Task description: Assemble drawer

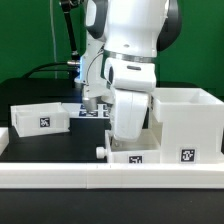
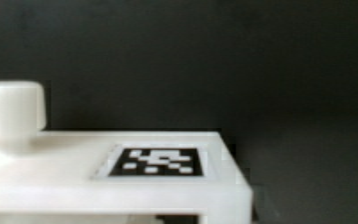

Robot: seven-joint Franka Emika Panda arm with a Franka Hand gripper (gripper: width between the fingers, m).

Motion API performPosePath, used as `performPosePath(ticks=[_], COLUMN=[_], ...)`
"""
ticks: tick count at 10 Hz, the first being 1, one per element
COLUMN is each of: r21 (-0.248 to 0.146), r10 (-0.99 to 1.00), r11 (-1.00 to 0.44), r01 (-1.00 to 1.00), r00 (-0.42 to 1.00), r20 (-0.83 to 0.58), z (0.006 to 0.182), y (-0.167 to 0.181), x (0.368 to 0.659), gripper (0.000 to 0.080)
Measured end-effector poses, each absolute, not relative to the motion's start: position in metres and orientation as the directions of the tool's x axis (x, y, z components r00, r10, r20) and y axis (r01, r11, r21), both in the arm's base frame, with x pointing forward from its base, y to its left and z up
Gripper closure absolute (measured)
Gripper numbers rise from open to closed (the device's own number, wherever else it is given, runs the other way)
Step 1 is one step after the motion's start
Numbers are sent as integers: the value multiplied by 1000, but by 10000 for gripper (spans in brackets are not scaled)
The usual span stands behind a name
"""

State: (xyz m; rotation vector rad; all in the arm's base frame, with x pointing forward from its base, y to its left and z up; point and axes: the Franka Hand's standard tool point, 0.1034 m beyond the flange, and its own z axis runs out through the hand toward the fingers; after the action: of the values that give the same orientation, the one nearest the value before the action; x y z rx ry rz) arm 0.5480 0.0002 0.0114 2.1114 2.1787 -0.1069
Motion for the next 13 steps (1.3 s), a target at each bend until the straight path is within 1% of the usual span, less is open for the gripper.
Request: performPosePath(ticks=[2, 5, 10, 12, 13], r21=[23, 29, 29, 39, 39], r10=[989, 988, 988, 985, 985], r11=[44, 2, -1, -73, -71], r01=[999, 1000, 1000, 997, 997], r00=[-41, 2, 6, 78, 77], r20=[-141, -156, -156, -152, -152], z=[11, 11, 11, 11, 11], y=[0, 1, -1, -2, -2], x=[548, 547, 547, 546, 546], gripper=[754, 754, 754, 754, 754])
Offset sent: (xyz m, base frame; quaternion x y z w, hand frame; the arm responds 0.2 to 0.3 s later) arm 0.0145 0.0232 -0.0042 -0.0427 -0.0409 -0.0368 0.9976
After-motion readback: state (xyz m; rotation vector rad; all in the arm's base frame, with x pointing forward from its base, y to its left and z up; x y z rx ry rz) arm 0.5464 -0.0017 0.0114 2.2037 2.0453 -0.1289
